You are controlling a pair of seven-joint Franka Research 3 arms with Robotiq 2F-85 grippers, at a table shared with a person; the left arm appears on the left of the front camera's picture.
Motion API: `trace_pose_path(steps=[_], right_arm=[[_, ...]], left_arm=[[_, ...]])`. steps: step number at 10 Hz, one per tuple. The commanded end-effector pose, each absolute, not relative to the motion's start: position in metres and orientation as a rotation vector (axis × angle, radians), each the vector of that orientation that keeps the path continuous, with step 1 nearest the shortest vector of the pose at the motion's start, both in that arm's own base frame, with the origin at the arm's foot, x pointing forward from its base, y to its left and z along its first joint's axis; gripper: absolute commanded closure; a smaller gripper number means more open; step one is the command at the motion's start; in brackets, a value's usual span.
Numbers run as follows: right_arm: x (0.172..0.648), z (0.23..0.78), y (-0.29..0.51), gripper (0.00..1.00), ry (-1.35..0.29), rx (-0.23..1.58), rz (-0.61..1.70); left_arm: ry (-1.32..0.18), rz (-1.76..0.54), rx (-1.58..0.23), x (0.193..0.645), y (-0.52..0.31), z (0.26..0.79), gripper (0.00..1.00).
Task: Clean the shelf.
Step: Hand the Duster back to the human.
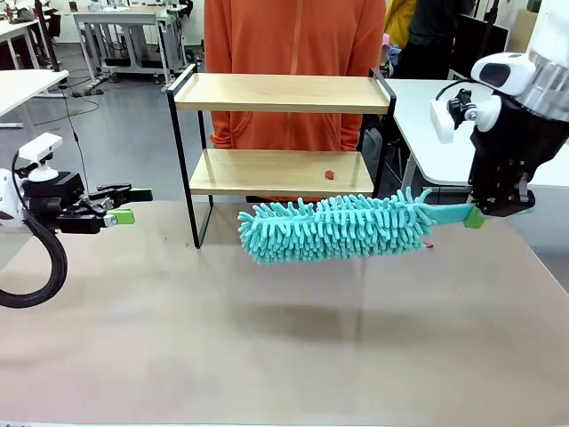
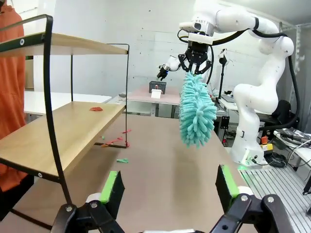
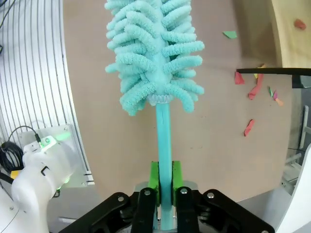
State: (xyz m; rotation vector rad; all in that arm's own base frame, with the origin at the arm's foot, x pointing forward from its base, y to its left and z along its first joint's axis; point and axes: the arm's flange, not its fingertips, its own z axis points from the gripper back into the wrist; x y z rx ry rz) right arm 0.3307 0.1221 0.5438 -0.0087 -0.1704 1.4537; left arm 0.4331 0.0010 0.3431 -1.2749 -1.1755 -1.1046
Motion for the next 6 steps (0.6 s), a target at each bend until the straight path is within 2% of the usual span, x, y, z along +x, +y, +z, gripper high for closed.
trace_pose_path(steps=[1, 2, 3, 6], right_arm=[[0.331, 0.545, 0.12, 0.87, -0.168, -0.012, 1.47], [0.331, 0.544, 0.122, 0.87, -0.17, -0.009, 1.454], [0.345, 0.533, 0.123, 0.87, -0.194, 0.054, 1.492], [0.372, 0.516, 0.121, 0.87, -0.285, 0.097, 1.55]], left_arm=[[-1.216, -1.109, -1.277, 0.434, 0.009, 0.344, 0.0], [-1.176, -1.105, -1.275, 0.433, 0.001, 0.343, 0.0], [-1.177, -1.106, -1.254, 0.428, -0.018, 0.345, 0.0], [-1.186, -1.093, -1.192, 0.409, -0.047, 0.344, 0.0]])
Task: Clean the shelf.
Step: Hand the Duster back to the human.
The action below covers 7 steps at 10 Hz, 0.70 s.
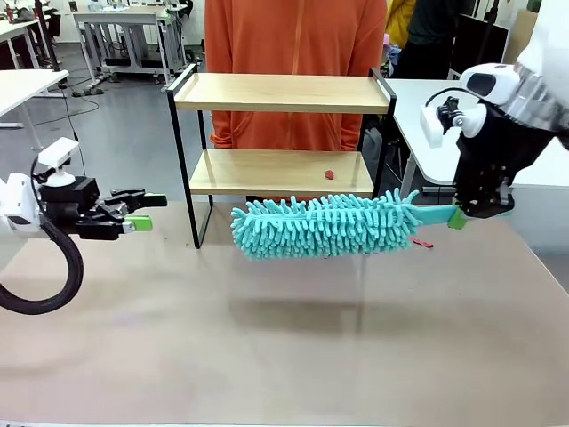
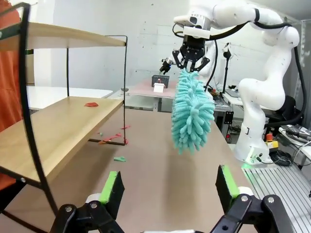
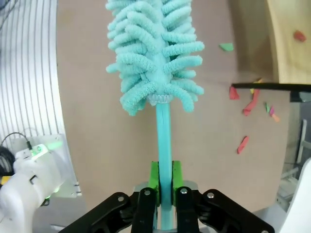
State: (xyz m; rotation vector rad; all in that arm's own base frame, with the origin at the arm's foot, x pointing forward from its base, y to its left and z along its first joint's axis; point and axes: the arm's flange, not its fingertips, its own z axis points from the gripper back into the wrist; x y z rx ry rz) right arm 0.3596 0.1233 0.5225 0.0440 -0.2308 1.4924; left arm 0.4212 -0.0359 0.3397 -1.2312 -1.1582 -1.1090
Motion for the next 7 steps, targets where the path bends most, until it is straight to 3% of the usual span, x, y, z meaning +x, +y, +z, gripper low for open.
trace_pose_path(steps=[1, 7], right_arm=[[0.377, 0.513, 0.121, 0.87, -0.289, 0.092, 1.572], [0.409, 0.497, 0.123, 0.87, -0.361, 0.169, 1.643]], left_arm=[[-1.182, -1.093, -1.207, 0.402, -0.056, 0.343, 0.0], [-1.242, -1.108, -1.183, 0.384, -0.101, 0.342, 0.0]])
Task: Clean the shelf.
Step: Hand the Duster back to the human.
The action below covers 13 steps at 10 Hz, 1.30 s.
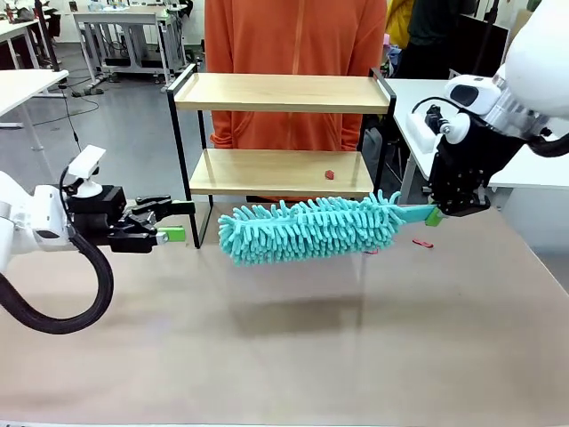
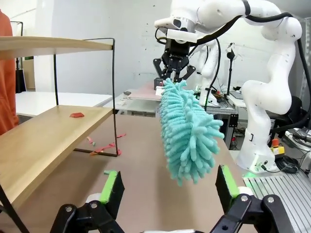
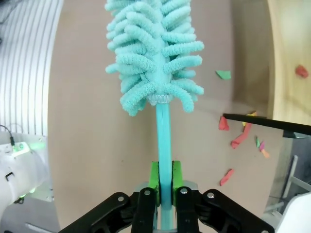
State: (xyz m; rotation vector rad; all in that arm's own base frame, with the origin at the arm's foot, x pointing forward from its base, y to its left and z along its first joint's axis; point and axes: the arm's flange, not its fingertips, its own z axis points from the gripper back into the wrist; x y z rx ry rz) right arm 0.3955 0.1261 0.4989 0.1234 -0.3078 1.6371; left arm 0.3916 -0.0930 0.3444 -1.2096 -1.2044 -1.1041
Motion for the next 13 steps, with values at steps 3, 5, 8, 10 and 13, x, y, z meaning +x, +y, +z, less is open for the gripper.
trace_pose_path(steps=[3, 5, 8, 10, 13], right_arm=[[0.423, 0.489, 0.123, 0.87, -0.385, 0.209, 1.583], [0.406, 0.49, 0.126, 0.87, -0.328, 0.168, 1.612], [0.406, 0.49, 0.126, 0.87, -0.328, 0.168, 1.612], [0.406, 0.49, 0.126, 0.87, -0.328, 0.168, 1.612], [0.406, 0.49, 0.126, 0.87, -0.328, 0.168, 1.612]], left_arm=[[-1.254, -1.109, -1.177, 0.387, -0.109, 0.339, 0.0], [-1.257, -1.12, -1.173, 0.387, -0.114, 0.337, 0.0], [-1.264, -1.116, -1.151, 0.392, -0.131, 0.331, 0.0], [-1.286, -1.113, -1.135, 0.395, -0.146, 0.334, 0.0], [-1.292, -1.097, -1.153, 0.396, -0.174, 0.335, 0.0]])
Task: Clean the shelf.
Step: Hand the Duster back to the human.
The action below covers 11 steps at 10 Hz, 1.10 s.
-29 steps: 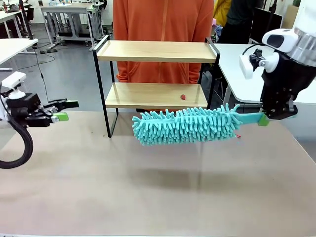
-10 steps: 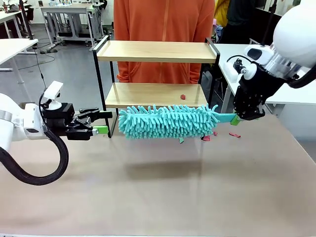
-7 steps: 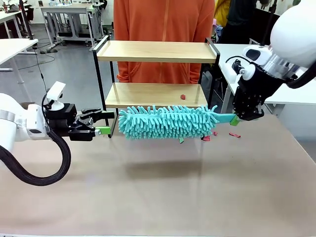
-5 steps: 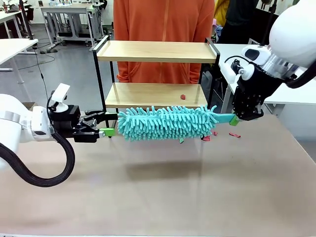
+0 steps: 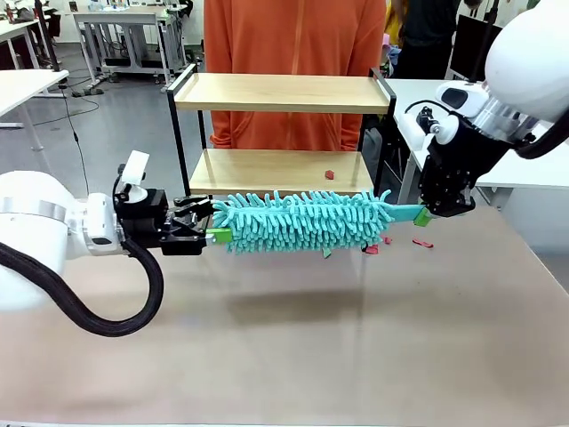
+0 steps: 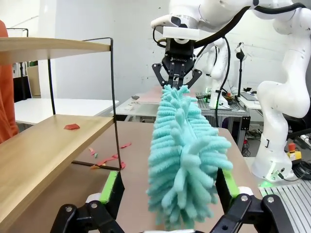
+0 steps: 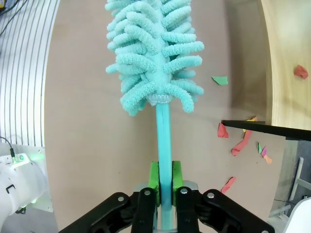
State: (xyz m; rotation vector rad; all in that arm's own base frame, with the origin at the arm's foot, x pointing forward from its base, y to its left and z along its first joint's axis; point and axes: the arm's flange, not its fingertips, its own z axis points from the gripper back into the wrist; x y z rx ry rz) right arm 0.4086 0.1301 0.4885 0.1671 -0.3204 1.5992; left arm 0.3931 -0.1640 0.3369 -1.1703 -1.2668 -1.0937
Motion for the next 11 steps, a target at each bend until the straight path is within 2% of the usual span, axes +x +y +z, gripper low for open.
trace_pose_path(steps=[1, 4, 6, 7, 8, 9, 10, 11], right_arm=[[0.406, 0.49, 0.126, 0.87, -0.328, 0.168, 1.612], [0.406, 0.49, 0.126, 0.87, -0.328, 0.168, 1.612], [0.406, 0.49, 0.126, 0.87, -0.328, 0.168, 1.612], [0.406, 0.49, 0.126, 0.87, -0.328, 0.168, 1.612], [0.406, 0.49, 0.126, 0.87, -0.328, 0.168, 1.612], [0.406, 0.49, 0.126, 0.87, -0.328, 0.168, 1.612], [0.406, 0.49, 0.126, 0.87, -0.328, 0.168, 1.612], [0.406, 0.49, 0.126, 0.87, -0.328, 0.168, 1.612]], left_arm=[[-1.285, -1.099, -1.155, 0.396, -0.181, 0.335, 0.0], [-1.248, -1.115, -1.178, 0.397, -0.202, 0.333, 0.0], [-1.275, -1.116, -1.219, 0.395, -0.209, 0.331, 0.0], [-1.276, -1.129, -1.198, 0.394, -0.212, 0.332, 0.57], [-1.295, -1.137, -1.201, 0.392, -0.211, 0.333, 0.58], [-1.298, -1.133, -1.211, 0.392, -0.209, 0.335, 1.0], [-1.285, -1.13, -1.225, 0.392, -0.208, 0.334, 0.63], [-1.274, -1.123, -1.237, 0.393, -0.205, 0.332, 1.0]])
